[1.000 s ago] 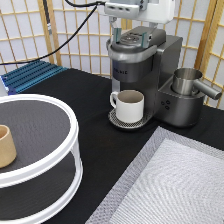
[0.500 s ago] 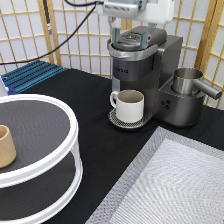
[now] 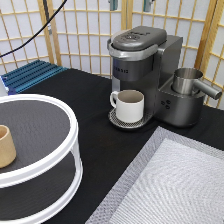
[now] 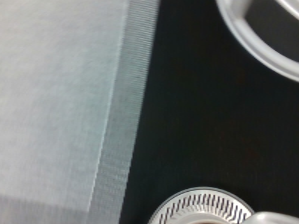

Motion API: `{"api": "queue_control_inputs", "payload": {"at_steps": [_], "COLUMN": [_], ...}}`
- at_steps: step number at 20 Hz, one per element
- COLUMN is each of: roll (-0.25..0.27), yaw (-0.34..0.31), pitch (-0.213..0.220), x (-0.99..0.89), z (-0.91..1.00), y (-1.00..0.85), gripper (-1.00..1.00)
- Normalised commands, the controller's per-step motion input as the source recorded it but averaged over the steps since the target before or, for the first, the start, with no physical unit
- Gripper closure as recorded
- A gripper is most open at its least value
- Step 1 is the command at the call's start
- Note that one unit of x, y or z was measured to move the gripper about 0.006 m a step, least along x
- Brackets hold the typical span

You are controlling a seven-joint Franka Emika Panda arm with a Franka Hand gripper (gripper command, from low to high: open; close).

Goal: Make coffee

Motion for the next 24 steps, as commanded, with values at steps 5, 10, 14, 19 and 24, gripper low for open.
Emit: {"api": "queue_control_inputs", "payload": {"at_steps": [5,10,14,19,24], "roll": [0.002,0.023,0.03,0.037,0.053], "yaw": [0.375,0.375,0.375,0.375,0.369], "pitch": [0.018,0.077,0.085,0.092,0.12], "x": [0.0,0.0,0.0,-0.01,-0.02], "z": [0.07,-0.05,-0.06,-0.09,-0.05], "y": [0.0,0.0,0.0,0.0,-0.01], "gripper": [-1.0,-1.0,-1.0,-1.0,-1.0]}}
